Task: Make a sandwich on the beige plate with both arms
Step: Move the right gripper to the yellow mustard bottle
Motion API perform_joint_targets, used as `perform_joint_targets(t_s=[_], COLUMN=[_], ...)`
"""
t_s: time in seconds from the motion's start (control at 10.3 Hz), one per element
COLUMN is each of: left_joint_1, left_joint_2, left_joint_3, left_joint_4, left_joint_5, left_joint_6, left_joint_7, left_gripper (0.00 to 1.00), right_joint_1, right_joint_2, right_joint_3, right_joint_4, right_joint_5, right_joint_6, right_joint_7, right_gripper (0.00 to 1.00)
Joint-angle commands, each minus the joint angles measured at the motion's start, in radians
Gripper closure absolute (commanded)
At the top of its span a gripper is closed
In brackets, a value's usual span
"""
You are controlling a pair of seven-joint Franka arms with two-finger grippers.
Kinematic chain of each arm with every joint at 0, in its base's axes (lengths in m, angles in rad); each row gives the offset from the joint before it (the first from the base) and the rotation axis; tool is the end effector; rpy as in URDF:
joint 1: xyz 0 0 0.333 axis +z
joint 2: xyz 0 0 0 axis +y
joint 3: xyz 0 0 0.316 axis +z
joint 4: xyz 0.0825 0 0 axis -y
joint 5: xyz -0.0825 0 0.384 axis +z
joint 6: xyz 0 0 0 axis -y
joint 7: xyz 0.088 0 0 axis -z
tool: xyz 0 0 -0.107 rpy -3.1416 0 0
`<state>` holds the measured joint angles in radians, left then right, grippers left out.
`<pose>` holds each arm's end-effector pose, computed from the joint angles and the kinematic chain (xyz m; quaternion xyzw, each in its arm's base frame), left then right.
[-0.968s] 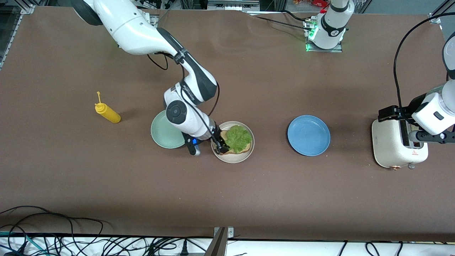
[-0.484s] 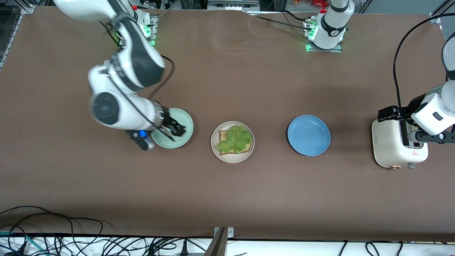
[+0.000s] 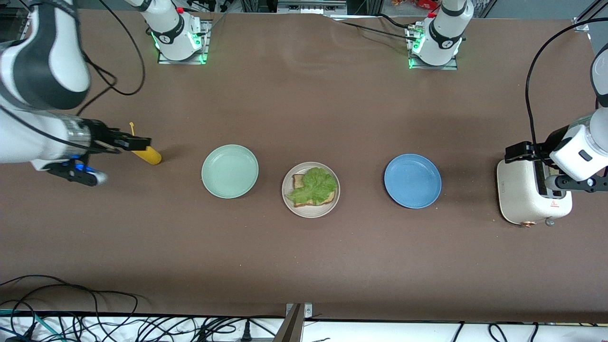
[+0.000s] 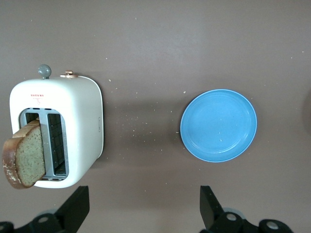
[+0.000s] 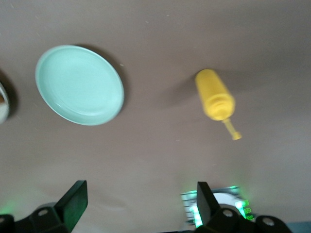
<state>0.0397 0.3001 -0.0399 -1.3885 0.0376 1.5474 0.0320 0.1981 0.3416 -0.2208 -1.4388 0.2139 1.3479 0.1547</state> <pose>0.6353 0.0074 0.5291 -0.9973 0.0165 0.0706 0.0117 0.6112 0.0305 0.4750 -0.9713 0.0869 0.2141 0.0557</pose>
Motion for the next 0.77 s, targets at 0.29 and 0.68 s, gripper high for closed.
perform_joint_targets(t_s=[0.29, 0.68], left_joint_1=[0.002, 0.002], left_joint_2=[-0.007, -0.007], left_joint_3=[-0.008, -0.008], left_joint_4=[-0.004, -0.004], left_joint_5=[0.031, 0.031], left_joint_6=[-0.004, -0.004], left_joint_7=[-0.009, -0.009], left_gripper=[0.0, 0.0], right_joint_1=[0.012, 0.007], right_joint_2=[-0.185, -0.196], right_joint_3=[-0.218, -0.4], right_joint_4=[-0.383, -0.57], right_joint_5=[0.027, 0.31], right_joint_6=[0.286, 0.407], right_joint_7=[-0.797, -1.52], right_gripper=[0.01, 0.01])
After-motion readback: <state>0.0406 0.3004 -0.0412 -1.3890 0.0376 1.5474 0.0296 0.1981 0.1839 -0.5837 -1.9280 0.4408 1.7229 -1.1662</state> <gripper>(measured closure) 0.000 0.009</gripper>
